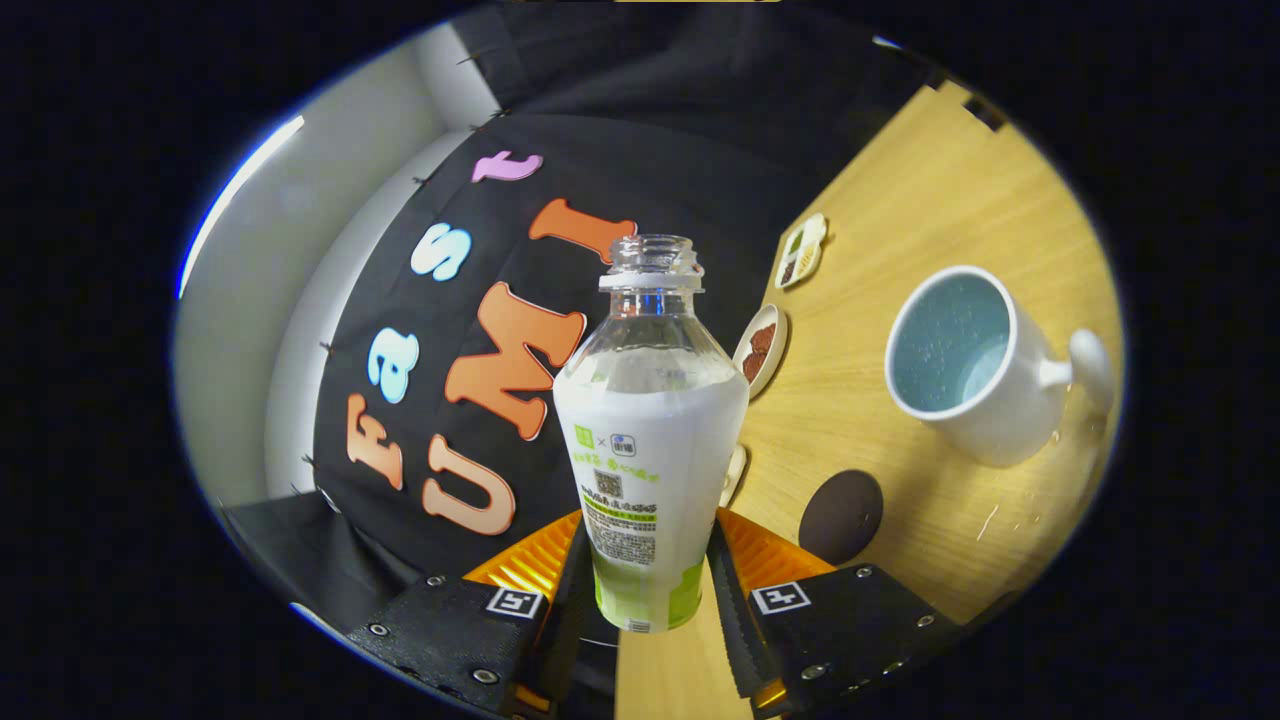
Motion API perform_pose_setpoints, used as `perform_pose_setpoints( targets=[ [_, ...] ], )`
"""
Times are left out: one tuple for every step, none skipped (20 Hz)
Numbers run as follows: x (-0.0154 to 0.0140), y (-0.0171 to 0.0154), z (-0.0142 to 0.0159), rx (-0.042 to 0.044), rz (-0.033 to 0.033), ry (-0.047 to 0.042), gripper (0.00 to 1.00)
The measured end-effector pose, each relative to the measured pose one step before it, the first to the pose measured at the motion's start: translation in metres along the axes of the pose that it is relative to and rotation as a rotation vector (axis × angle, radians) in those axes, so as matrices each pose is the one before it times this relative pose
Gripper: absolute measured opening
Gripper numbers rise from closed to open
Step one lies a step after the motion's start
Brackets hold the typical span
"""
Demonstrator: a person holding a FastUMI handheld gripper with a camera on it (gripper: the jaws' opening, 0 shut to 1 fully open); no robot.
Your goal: Take the bottle from table, then pour the juice into the cup, finally place the bottle on the coaster
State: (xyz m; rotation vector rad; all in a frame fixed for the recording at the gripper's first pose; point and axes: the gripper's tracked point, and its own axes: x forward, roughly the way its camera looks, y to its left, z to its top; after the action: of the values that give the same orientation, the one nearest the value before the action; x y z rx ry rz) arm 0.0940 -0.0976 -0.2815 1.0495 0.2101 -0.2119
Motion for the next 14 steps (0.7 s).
perform_pose_setpoints(
  targets=[
    [0.00067,0.00174,0.00339,-0.08271,-0.00577,-0.00982,0.61],
    [0.00163,0.00045,0.00242,-0.07964,-0.00411,-0.00257,0.61],
    [0.00198,0.00009,0.00013,-0.07727,-0.0135,-0.00085,0.61],
    [0.00258,-0.00103,0.00178,-0.07942,-0.01415,-0.00126,0.61],
    [0.00057,-0.0011,0.00185,-0.07992,-0.0173,-0.0008,0.61],
    [0.00189,-0.00123,0.0023,-0.07808,-0.0157,-0.00548,0.61],
    [0.00249,-0.00115,0.00098,-0.07383,-0.01465,-0.00845,0.61],
    [0.00432,-0.0018,0.00124,-0.06516,-0.01673,-0.00515,0.61],
    [0.00307,0.00163,-0.00033,-0.06121,-0.01441,0.00485,0.61],
    [0.00323,0.0019,-0.00082,-0.05979,-0.00916,0.00803,0.61],
    [0.00317,0.0018,-0.00185,-0.06187,-0.01247,0.01008,0.61],
    [0.00183,0.00104,-0.00291,-0.06152,-0.01125,0.00805,0.61],
    [0.00252,0.00219,-0.00129,-0.06215,-0.0081,0.00437,0.61],
    [0.00161,0.00363,-0.00017,-0.04765,0.00169,-0.00224,0.61]
  ],
)
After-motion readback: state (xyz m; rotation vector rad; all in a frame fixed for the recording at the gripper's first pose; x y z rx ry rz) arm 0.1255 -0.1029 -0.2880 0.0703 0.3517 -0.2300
